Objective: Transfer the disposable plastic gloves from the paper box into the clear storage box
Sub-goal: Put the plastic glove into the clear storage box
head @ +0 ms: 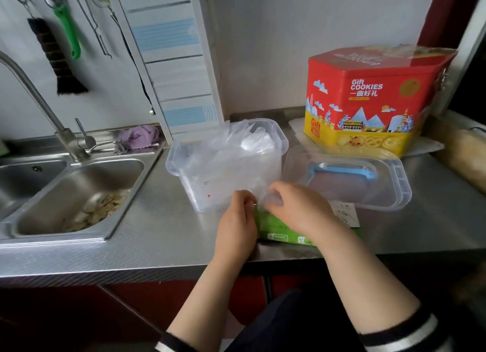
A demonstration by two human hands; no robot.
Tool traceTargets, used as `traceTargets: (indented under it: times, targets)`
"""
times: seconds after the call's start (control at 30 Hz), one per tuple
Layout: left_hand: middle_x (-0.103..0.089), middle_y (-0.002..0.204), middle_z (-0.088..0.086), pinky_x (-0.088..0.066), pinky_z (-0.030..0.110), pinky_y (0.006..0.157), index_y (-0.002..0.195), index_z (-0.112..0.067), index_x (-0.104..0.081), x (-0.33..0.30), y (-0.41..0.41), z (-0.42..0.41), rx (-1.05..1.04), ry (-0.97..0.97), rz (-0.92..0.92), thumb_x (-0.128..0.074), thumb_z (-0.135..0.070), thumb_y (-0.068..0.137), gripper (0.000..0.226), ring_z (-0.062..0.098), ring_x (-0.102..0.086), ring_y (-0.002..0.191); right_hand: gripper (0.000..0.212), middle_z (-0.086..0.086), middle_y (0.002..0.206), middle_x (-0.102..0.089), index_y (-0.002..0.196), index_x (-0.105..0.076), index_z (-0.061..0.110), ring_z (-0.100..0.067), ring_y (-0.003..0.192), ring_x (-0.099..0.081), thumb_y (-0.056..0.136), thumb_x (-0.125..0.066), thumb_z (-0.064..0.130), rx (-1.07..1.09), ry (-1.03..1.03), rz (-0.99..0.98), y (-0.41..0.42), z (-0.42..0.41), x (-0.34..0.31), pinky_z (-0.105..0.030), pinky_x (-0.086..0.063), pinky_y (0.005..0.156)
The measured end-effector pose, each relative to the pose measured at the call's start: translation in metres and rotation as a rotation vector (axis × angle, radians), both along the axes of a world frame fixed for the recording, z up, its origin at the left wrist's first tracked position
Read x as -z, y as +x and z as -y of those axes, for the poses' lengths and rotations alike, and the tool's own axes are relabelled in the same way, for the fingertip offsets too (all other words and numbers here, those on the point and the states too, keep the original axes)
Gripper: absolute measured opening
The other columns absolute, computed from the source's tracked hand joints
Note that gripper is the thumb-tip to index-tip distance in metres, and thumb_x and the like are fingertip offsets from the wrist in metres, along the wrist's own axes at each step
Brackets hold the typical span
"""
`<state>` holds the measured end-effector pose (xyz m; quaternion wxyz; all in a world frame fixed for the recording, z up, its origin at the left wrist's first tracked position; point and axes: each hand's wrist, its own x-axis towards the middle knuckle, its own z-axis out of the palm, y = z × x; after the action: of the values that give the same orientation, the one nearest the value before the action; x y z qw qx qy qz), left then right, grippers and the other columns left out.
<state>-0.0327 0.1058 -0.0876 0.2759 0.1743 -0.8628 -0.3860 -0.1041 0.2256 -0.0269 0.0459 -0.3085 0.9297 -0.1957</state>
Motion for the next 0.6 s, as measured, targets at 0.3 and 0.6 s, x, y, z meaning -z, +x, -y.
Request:
traceTargets:
  times: [0.3,0.6]
  targets:
    - [-0.064,0.101,-0.017,-0.052,0.038,0.083,0.097,-0.035,-0.048,0.010,-0.003,0.007,0.067,0.024,0.047,-0.059,-0.014,0.093,0.024,0.009,-0.063,0.092,0.024,-0.001,0.074,-0.072,0.077,-0.071,0.019,-0.006,0.070,-0.063,0.091,-0.062,0.036,0.226,-1.155,0.413,-0.004,-0.018,-0.005,-0.026,-0.046,0.068]
    - [-0.063,0.117,-0.016,-0.046,0.025,0.092,0.115,-0.042,-0.054,0.000,0.007,-0.005,0.043,0.120,-0.143,-0.042,-0.056,0.088,0.032,0.004,-0.058,0.110,0.020,0.003,0.072,-0.072,0.105,-0.063,0.022,-0.010,0.067,-0.067,0.092,-0.059,0.007,0.026,-1.342,0.594,0.008,-0.038,-0.021,-0.019,-0.051,0.061]
